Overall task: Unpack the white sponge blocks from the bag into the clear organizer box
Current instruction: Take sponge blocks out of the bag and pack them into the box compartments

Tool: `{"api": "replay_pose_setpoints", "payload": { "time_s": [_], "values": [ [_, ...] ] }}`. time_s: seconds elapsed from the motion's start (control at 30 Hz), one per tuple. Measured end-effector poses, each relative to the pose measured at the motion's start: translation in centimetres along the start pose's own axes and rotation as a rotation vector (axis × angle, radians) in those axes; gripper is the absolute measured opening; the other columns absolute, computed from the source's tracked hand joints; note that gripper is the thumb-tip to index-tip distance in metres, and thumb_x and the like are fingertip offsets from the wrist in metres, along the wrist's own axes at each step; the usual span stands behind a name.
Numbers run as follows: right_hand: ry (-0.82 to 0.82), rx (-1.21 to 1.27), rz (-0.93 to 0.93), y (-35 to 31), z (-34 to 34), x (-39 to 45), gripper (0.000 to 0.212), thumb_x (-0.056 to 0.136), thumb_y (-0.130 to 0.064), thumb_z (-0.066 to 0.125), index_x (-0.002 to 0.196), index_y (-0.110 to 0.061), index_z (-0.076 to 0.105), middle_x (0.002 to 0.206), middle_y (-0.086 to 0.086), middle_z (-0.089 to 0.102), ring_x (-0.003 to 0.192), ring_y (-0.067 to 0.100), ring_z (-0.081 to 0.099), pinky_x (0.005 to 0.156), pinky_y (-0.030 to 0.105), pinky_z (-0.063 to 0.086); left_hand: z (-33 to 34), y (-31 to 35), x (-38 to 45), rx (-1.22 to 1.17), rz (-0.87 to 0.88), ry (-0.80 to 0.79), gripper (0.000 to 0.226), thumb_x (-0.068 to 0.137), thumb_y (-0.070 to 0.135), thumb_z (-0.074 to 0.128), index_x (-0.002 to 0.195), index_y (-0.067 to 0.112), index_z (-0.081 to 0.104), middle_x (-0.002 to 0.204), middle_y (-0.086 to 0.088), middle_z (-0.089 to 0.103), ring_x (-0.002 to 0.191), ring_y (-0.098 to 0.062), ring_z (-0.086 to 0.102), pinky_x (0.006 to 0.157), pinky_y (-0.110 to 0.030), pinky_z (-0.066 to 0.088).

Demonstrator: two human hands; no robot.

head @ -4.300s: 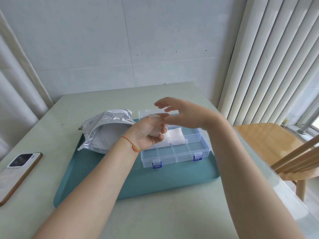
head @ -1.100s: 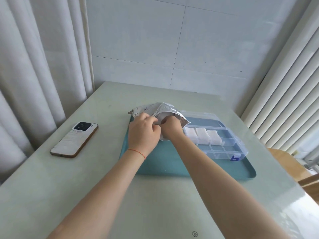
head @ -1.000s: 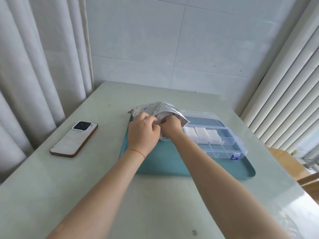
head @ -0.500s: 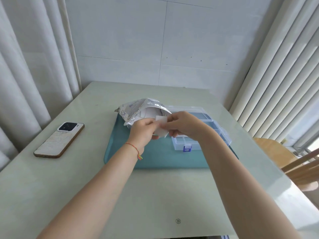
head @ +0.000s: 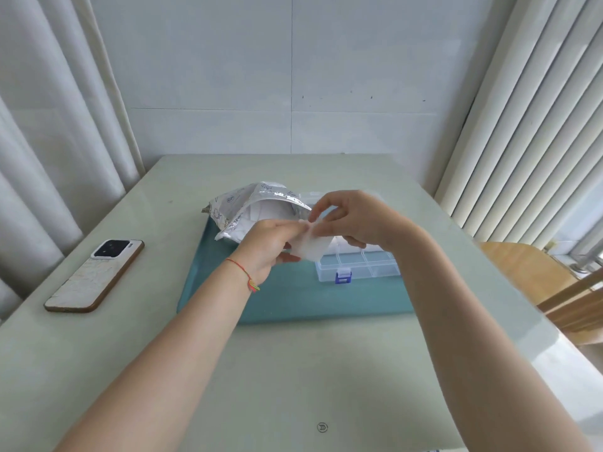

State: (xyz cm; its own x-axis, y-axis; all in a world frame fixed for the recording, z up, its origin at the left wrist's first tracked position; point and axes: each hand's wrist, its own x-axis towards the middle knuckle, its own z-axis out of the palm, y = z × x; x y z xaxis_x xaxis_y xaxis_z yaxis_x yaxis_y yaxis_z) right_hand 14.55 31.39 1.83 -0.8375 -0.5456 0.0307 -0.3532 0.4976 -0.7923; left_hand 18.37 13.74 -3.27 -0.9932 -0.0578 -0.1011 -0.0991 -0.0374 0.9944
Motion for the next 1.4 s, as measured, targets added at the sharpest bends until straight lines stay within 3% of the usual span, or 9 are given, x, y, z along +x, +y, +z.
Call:
{"api": "replay_pose_setpoints", "payload": {
  "time_s": [0.17,0.3,0.47,0.7,0.83,0.97,1.13,1.3,1.4],
  "values": [
    [0.116,-0.069,0.013,0.2,-0.7,1.2,0.015,0.080,-0.018,0.078,0.079,-0.016,0.063,0.055,-0.009,0.057,0.038,0.007,0.036,0.042,0.019,0.029,2.0,0.8,1.3,-0.264,-0.118,-0.127,0.020,0.099,0.013,0.050,0.097,0.005,0.068,0.085,-0.010,0.065,0.073,-0.021,0.064,0.060,-0.030,0.059],
    [0.225,-0.207,-0.044,0.8,-1.5,2.2,0.020,0.075,-0.027,0.082,0.078,-0.019,0.064,0.066,-0.006,0.054,0.056,0.008,0.044,0.055,0.022,0.036,3.1,1.6,2.0,-0.476,-0.179,-0.275,0.030,0.102,0.019,0.041,0.107,0.000,0.064,0.093,-0.019,0.067,0.082,-0.034,0.071,0.066,-0.033,0.061],
    [0.290,-0.259,-0.077,2.1,-2.5,2.8,0.034,0.078,-0.039,0.079,0.099,-0.020,0.060,0.091,-0.005,0.055,0.077,0.012,0.052,0.072,0.031,0.047,3.8,1.7,3.0,-0.610,-0.226,-0.421,0.030,0.088,0.022,0.048,0.106,0.003,0.063,0.098,-0.018,0.066,0.087,-0.030,0.068,0.079,-0.040,0.059],
    [-0.043,-0.353,0.004,1.3,-3.1,2.2,0.064,0.072,-0.052,0.079,0.127,-0.029,0.054,0.120,-0.012,0.056,0.109,0.007,0.055,0.097,0.030,0.046,4.1,0.8,4.2,-0.634,-0.314,-0.336,0.030,0.076,0.005,0.048,0.105,0.008,0.058,0.083,-0.006,0.059,0.069,-0.018,0.055,0.073,-0.034,0.052],
    [-0.118,-0.452,0.010,0.9,-1.4,2.4,0.074,0.069,-0.043,0.085,0.129,-0.026,0.046,0.121,-0.010,0.048,0.109,0.012,0.050,0.090,0.028,0.043,3.9,1.1,4.3,-0.603,-0.312,-0.257,0.020,0.070,0.003,0.058,0.086,0.015,0.062,0.072,0.001,0.058,0.062,-0.012,0.054,0.086,-0.031,0.042],
    [-0.143,-0.481,-0.039,1.1,-0.2,3.0,0.054,0.071,-0.039,0.082,0.110,-0.024,0.047,0.109,-0.006,0.050,0.099,0.015,0.053,0.085,0.033,0.047,3.6,1.0,4.4,-0.552,-0.338,-0.264,0.008,0.081,0.011,0.056,0.086,0.016,0.060,0.068,0.003,0.054,0.057,-0.009,0.052,0.055,-0.020,0.046],
    [-0.176,-0.441,-0.039,1.1,-0.6,2.8,0.061,0.072,-0.029,0.081,0.122,-0.024,0.047,0.114,-0.001,0.049,0.103,0.018,0.054,0.089,0.037,0.049,3.6,0.9,4.4,-0.563,-0.341,-0.259,0.015,0.091,0.009,0.048,0.083,0.015,0.059,0.064,0.001,0.052,0.052,-0.010,0.053,0.053,-0.019,0.049],
    [-0.133,-0.481,-0.062,1.2,-0.2,2.8,0.042,0.075,-0.031,0.078,0.103,-0.019,0.048,0.105,-0.002,0.049,0.092,0.016,0.049,0.078,0.032,0.044,3.5,0.5,4.7,-0.608,-0.363,-0.260,0.025,0.070,0.008,0.065,0.093,0.018,0.061,0.075,0.003,0.055,0.062,-0.008,0.057,0.058,-0.022,0.053],
    [-0.129,-0.431,-0.039,1.1,-0.6,2.8,0.052,0.077,-0.026,0.077,0.121,-0.024,0.050,0.112,-0.001,0.049,0.097,0.017,0.052,0.082,0.034,0.046,3.6,0.5,4.7,-0.644,-0.352,-0.284,0.030,0.065,0.006,0.066,0.093,0.017,0.061,0.077,0.003,0.055,0.067,-0.008,0.055,0.063,-0.027,0.055]
  ]
}}
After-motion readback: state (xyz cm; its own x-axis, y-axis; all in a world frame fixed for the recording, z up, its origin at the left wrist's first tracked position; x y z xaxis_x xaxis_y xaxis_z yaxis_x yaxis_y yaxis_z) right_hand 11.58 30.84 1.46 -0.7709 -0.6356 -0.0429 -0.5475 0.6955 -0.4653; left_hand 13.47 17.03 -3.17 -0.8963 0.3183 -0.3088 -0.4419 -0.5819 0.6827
